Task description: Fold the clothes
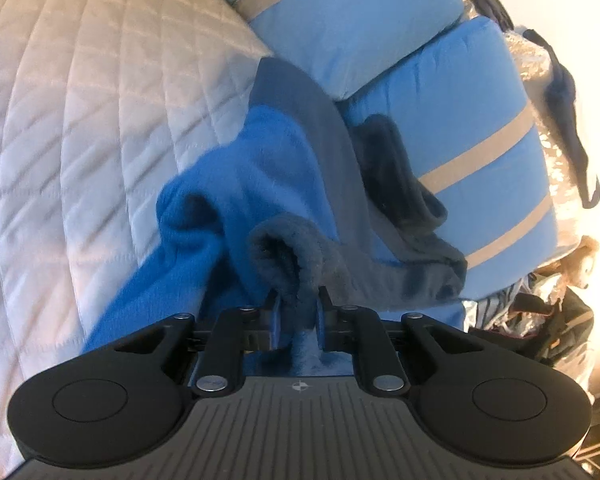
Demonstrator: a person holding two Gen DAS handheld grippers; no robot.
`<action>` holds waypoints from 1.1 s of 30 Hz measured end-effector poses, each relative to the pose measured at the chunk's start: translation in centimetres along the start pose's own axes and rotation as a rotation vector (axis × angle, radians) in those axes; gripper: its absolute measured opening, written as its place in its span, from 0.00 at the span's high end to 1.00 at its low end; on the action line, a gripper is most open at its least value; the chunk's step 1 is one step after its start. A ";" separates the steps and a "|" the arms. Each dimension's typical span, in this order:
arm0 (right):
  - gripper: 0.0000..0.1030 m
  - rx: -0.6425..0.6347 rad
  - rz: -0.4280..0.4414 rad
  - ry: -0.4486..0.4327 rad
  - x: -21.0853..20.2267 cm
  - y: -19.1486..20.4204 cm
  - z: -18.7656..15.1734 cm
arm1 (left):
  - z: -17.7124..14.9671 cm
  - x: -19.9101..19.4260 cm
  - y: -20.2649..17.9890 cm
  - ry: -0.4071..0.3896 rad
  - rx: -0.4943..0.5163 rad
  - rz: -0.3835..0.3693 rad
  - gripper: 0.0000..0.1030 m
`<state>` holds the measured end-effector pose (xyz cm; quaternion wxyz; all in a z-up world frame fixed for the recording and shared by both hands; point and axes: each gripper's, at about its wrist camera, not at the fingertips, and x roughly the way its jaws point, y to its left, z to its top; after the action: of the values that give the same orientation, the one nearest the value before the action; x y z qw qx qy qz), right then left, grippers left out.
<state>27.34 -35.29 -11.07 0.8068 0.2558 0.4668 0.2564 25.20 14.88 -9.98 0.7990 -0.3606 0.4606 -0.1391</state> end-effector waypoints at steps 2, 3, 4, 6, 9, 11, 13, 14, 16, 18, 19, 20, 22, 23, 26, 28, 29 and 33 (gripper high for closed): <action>0.95 -0.018 -0.018 0.021 0.6 0.1 0.2 | 0.6 -0.4 -0.5 -0.013 0.022 0.004 0.88; 0.94 -0.036 -0.032 0.021 0.5 0.3 0.3 | 0.9 -0.6 -0.8 -0.020 0.035 0.006 0.88; 0.94 -0.058 -0.046 0.019 0.4 0.6 0.4 | 1.3 -0.8 -1.0 -0.027 0.048 0.007 0.88; 0.94 -0.122 -0.062 -0.017 -0.4 1.7 0.7 | 1.9 -1.2 -1.4 -0.045 0.076 0.017 0.88; 0.94 -0.178 -0.092 -0.038 -1.3 2.6 1.2 | 2.5 -1.2 -1.5 -0.072 0.119 0.074 0.88; 0.94 -0.199 -0.134 -0.039 -1.3 2.7 1.4 | 2.5 -0.5 -1.2 -0.052 0.130 0.147 0.87; 0.86 -0.184 -0.204 0.012 -0.2 2.1 1.2 | 2.4 0.7 -0.4 0.020 0.115 0.191 0.83; 0.63 -0.179 -0.243 0.047 0.5 1.8 0.9 | 2.2 1.1 -0.1 0.048 0.113 0.209 0.82; 0.50 -0.221 -0.299 0.071 1.2 1.9 0.2 | 1.9 1.6 0.3 0.078 0.109 0.228 0.73; 0.31 -0.254 -0.320 0.023 0.5 2.3 -0.6 | 1.9 1.2 0.5 0.068 0.098 0.217 0.68; 0.23 -0.259 -0.322 -0.002 0.1 2.5 -0.7 | 2.0 1.0 0.6 0.071 0.089 0.214 0.64; 0.22 -0.266 -0.331 -0.031 -0.5 2.7 -0.8 | 2.2 0.7 0.6 0.073 0.081 0.214 0.63; 0.21 -0.296 -0.360 -0.071 -1.3 3.3 -0.7 | 2.3 -0.3 0.6 0.059 0.079 0.218 0.57; 0.20 -0.315 -0.378 -0.088 -1.7 3.6 -0.7 | 2.3 -0.9 0.4 0.049 0.085 0.221 0.56; 0.15 -0.360 -0.394 -0.106 -3.0 4.5 -0.5 | 2.2 -2.9 -0.1 0.023 0.114 0.239 0.55; 0.11 -0.376 -0.395 -0.097 -3.7 5.1 -0.8 | 1.7 -4.3 -0.8 0.009 0.152 0.260 0.49; 0.07 -0.389 -0.398 -0.093 -4.1 5.5 -1.0 | 1.5 -5.0 -1.1 0.003 0.172 0.271 0.46; 0.00 -0.471 -0.432 -0.082 -5.8 8.2 -2.6 | -0.4 -7.8 -3.4 -0.036 0.287 0.323 0.35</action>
<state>21.09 -32.56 -3.27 0.8978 -0.0327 0.4050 0.1698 21.04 16.64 -2.72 0.8621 -0.1669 0.4737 -0.0672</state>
